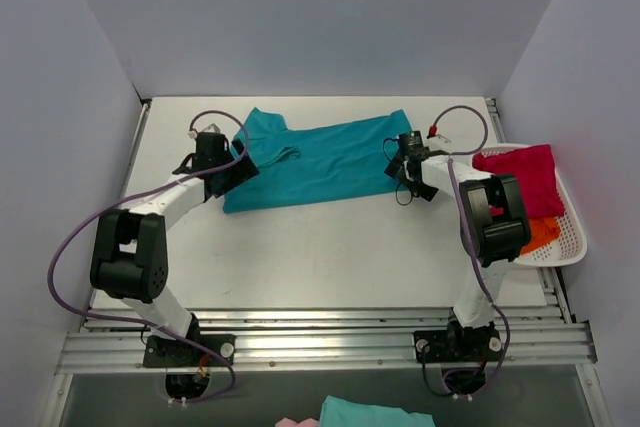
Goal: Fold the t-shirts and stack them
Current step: Fold the tshirt
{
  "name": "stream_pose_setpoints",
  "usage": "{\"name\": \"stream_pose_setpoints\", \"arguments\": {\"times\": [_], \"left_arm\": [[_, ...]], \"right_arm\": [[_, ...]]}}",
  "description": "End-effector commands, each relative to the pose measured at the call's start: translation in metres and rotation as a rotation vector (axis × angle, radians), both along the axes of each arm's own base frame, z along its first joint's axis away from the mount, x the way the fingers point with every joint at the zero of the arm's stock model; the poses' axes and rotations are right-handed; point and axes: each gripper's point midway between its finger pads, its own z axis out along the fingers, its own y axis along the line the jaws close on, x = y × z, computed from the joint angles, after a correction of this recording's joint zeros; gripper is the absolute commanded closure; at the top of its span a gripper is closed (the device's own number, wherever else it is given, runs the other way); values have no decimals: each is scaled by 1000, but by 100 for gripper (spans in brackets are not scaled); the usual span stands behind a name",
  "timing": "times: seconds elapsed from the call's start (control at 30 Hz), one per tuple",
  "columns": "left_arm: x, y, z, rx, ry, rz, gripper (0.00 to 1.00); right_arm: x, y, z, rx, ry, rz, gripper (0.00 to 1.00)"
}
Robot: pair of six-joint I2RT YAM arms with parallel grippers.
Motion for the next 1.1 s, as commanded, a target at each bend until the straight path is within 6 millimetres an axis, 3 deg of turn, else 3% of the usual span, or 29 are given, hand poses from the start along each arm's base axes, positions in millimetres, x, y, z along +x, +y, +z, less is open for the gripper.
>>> {"name": "stream_pose_setpoints", "arguments": {"times": [0.0, 0.2, 0.5, 0.63, 0.8, 0.97, 1.07], "left_arm": [[6, 5, 12, 5, -72, 24, 6], [6, 5, -5, 21, -45, 22, 6], [18, 4, -18, 29, -29, 17, 6], [20, 3, -24, 31, -22, 14, 5], [20, 4, -29, 35, -16, 18, 5], [21, 3, -35, 34, -10, 16, 4], [22, 3, -36, 34, -7, 15, 3]], "right_arm": [[6, -9, 20, -13, -78, -37, 0], [8, -16, 18, -40, -70, -45, 0], [12, -39, 60, -101, -145, -98, 0], [17, -56, 65, -124, -153, -141, 1], [23, -66, 43, -114, -127, -159, 6], [35, -71, 18, -112, -87, -166, 19], [47, -68, 17, -97, -89, -163, 22]]}}
